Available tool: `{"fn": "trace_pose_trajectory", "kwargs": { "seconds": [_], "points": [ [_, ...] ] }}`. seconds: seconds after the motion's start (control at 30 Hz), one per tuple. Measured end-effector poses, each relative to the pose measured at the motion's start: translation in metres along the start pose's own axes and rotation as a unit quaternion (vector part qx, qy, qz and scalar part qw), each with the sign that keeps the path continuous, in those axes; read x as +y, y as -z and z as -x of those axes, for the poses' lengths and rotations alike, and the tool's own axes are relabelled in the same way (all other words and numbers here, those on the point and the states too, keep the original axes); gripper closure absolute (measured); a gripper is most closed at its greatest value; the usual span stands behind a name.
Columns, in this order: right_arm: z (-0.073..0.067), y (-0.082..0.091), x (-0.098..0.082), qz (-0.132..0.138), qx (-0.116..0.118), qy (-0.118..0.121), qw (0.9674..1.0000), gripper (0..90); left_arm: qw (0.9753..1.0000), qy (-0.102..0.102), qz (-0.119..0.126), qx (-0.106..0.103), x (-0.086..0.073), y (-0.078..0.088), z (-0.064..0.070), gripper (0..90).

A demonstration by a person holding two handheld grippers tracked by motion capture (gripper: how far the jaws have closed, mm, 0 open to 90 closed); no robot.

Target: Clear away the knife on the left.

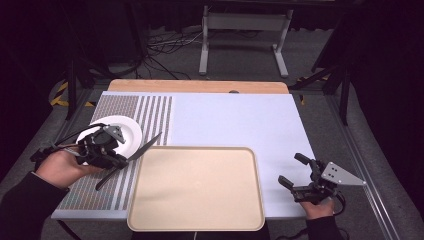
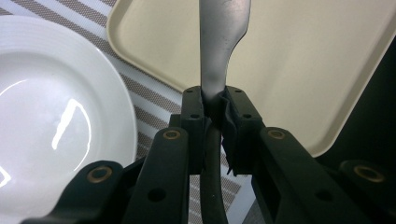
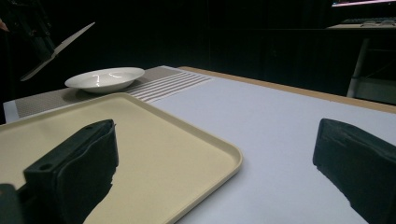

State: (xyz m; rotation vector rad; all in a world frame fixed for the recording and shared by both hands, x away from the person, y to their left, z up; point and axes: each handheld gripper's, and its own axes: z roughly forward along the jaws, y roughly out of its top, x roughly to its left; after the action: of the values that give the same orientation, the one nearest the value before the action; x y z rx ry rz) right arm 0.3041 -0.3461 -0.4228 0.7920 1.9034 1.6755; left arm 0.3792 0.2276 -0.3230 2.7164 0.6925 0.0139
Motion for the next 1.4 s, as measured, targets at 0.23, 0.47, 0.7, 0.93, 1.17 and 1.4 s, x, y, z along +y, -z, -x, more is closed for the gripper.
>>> {"fn": "trace_pose_trajectory", "kwargs": {
  "seconds": [0.23,0.47,0.7,0.93,1.17,1.4],
  "points": [
    [0.000,0.000,0.000,0.001,-0.001,0.000,1.0000,1.0,0.9999,-0.001,-0.001,-0.016,0.011,-0.011,0.011,80.2],
    [0.000,0.001,0.001,0.004,0.000,-0.001,1.0000,1.0,0.9989,0.031,0.000,-0.035,0.023,-0.028,0.021,80.1],
    [0.000,0.002,0.001,0.003,0.001,0.000,1.0000,1.0,0.9978,0.031,-0.007,-0.059,0.029,-0.042,0.030,80.1],
    [0.000,0.002,0.001,0.004,0.002,0.003,1.0000,1.0,0.9965,0.039,-0.011,-0.074,0.034,-0.057,0.033,80.1],
    [0.000,0.002,0.001,0.004,0.003,0.003,1.0000,1.0,0.9943,0.055,-0.022,-0.089,0.034,-0.074,0.036,80.1],
    [0.000,0.002,0.001,0.003,0.003,0.004,1.0000,1.0,0.9919,0.078,-0.025,-0.097,0.032,-0.082,0.035,80.1]
  ]
}}
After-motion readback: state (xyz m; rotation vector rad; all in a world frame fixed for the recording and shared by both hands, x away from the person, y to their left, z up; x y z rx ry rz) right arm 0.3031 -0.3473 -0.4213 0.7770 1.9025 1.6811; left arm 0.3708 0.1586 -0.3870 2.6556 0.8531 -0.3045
